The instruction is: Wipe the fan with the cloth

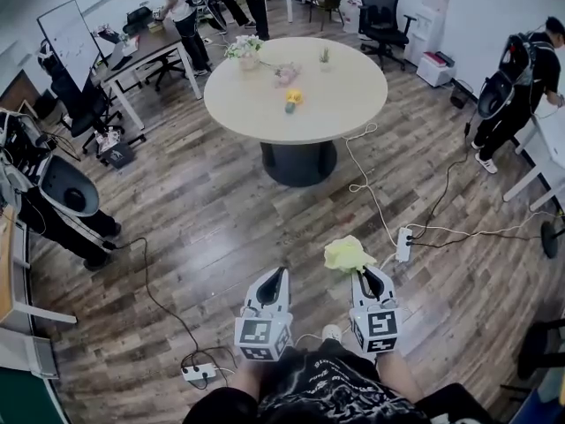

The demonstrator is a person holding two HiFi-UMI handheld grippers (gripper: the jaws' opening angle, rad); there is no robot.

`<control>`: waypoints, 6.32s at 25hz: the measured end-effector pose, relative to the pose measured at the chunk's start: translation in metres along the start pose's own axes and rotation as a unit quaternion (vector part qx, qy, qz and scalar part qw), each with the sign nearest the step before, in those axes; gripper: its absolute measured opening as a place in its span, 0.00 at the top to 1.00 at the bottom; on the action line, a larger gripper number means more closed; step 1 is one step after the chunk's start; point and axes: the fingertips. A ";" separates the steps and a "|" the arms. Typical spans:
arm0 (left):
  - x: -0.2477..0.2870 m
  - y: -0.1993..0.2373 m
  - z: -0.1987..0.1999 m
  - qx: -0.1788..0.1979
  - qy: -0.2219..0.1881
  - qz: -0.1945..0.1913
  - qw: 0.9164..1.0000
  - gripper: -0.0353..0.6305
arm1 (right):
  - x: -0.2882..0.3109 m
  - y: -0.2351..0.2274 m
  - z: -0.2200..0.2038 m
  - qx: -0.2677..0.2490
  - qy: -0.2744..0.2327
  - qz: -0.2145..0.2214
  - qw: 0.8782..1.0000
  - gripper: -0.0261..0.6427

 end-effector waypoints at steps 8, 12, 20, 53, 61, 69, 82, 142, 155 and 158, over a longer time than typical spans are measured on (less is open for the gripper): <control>-0.012 0.044 0.007 0.008 0.012 -0.049 0.999 0.82 | 0.018 0.056 0.031 0.009 -0.034 -0.011 0.999 0.92; -0.015 0.052 0.001 0.014 0.029 -0.086 0.996 0.56 | 0.022 0.072 0.034 0.002 -0.035 -0.017 0.999 0.92; 0.008 0.067 0.008 0.025 0.020 -0.095 0.995 0.43 | 0.053 0.062 0.038 0.024 -0.037 -0.005 0.999 0.92; 0.315 0.068 0.094 0.014 -0.004 0.013 1.000 0.43 | 0.306 -0.160 0.122 -0.033 -0.028 0.142 0.989 0.92; 0.346 0.087 0.089 0.007 0.001 -0.005 1.000 0.43 | 0.332 -0.165 0.117 -0.029 -0.010 0.131 0.991 0.92; 0.407 0.133 0.100 0.004 0.010 -0.029 1.000 0.43 | 0.391 -0.174 0.129 -0.030 -0.001 0.096 0.995 0.92; 0.532 0.242 0.146 0.032 0.038 -0.095 0.994 0.43 | 0.529 -0.184 0.185 -0.005 -0.006 -0.018 1.000 0.91; 0.763 0.332 0.033 0.036 0.319 0.008 0.947 0.68 | 0.883 -0.261 0.135 -0.175 0.276 0.207 0.922 0.90; 0.760 0.333 0.031 0.057 0.333 -0.052 0.940 0.68 | 0.910 -0.228 0.142 -0.230 0.266 0.266 0.898 0.91; 0.761 0.332 0.033 0.056 0.333 -0.053 0.940 0.68 | 0.911 -0.218 0.147 -0.238 0.267 0.292 0.887 0.91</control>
Point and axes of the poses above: the fingertips, and each gripper's own axes: x forward along the fingers, y to its left, z out of its top, and after that the axes turned 1 degree about x, right-handed
